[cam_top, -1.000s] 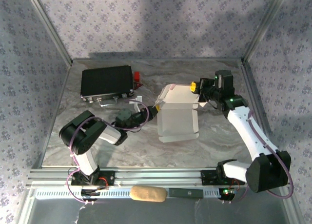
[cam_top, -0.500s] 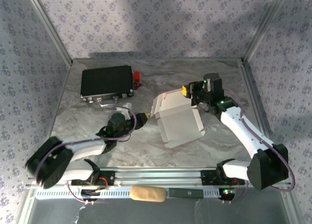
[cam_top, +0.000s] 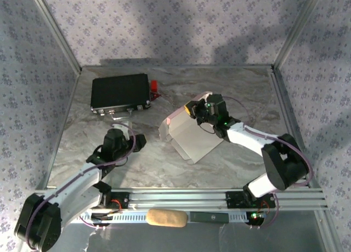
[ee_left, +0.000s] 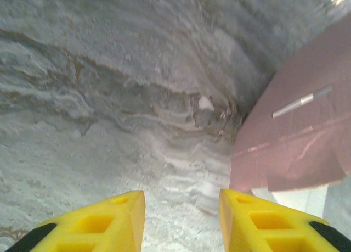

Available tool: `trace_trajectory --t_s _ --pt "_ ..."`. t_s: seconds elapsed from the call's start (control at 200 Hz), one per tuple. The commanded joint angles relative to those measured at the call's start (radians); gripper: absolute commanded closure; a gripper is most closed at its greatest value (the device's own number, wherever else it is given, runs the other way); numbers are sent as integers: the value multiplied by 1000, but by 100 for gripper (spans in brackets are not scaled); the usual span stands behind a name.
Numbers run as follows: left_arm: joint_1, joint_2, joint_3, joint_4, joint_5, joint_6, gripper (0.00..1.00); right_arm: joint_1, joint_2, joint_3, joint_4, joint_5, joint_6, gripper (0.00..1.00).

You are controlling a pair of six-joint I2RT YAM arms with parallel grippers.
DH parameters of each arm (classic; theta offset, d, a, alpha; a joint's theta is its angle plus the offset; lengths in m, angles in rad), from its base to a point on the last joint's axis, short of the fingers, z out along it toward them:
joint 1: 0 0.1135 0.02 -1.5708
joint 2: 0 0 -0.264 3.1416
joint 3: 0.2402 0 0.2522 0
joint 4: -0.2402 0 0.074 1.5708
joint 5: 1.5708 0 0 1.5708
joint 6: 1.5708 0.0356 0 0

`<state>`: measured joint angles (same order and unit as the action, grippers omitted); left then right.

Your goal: Fold the paper box

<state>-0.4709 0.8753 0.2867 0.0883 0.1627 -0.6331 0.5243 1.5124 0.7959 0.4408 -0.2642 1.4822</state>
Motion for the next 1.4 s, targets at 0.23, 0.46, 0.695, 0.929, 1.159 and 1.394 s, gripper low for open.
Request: trace_trajectory --t_s 0.23,0.46,0.695,0.929,1.159,1.394 --pt "5 88 -7 68 101 109 65 -7 92 -109 298 -96 -87 100" --pt "-28 169 -11 216 153 236 64 -20 96 -109 296 -124 -88 100" --pt "-93 232 -5 398 151 374 63 -23 103 -102 287 -141 -96 100" --pt "-157 344 30 486 165 443 60 -23 109 -103 303 -147 -87 100" --pt "-227 423 59 545 74 463 60 -26 103 -107 303 -149 -80 100" --pt "-250 469 91 578 12 469 60 -21 103 -112 309 -145 -72 100"
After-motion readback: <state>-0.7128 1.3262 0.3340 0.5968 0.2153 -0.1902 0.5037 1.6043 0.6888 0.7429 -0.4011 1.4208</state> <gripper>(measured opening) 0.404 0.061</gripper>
